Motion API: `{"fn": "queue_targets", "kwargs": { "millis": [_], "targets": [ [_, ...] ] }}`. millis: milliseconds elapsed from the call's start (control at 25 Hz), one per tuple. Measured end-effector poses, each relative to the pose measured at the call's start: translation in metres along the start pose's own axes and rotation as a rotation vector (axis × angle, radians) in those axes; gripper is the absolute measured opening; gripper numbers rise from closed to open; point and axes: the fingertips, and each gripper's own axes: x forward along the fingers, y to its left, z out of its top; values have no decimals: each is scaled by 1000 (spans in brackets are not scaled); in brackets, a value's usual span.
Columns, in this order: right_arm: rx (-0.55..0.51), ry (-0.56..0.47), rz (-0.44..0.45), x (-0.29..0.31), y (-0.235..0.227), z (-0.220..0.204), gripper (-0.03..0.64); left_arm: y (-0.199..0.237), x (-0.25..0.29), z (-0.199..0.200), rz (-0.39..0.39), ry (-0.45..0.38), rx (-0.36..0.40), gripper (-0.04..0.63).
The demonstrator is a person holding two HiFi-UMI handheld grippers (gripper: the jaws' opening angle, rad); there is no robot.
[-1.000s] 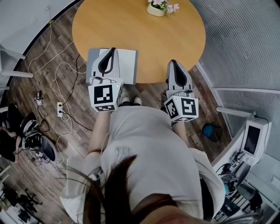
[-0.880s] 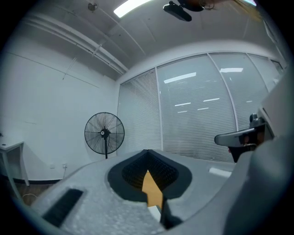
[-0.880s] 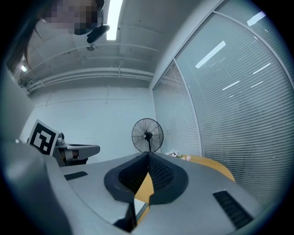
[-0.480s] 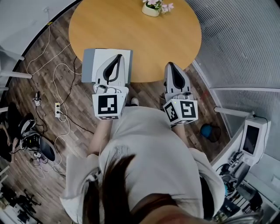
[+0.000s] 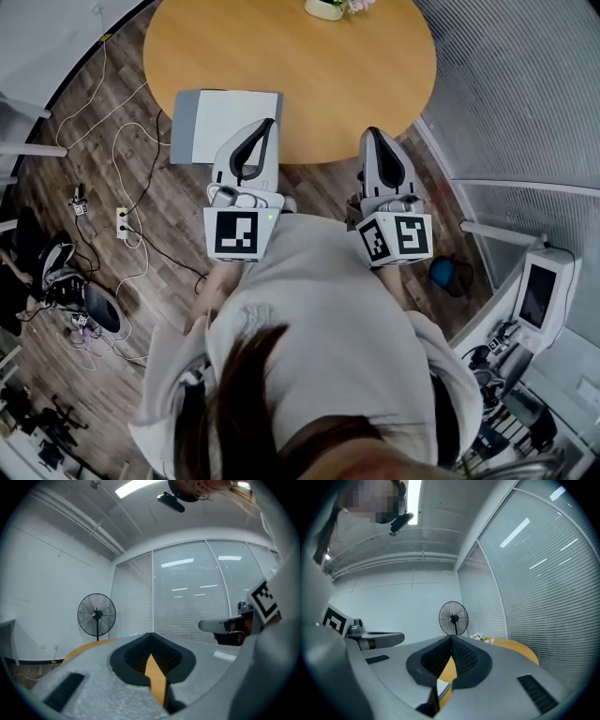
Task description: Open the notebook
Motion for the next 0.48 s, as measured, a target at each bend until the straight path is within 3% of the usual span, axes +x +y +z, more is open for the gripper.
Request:
{"fn": "queue_targets", "kwargs": {
  "millis": [480],
  "targets": [
    [-10, 14, 10, 2, 1, -4, 2, 5, 2, -1, 14, -1, 14, 15]
  ]
}}
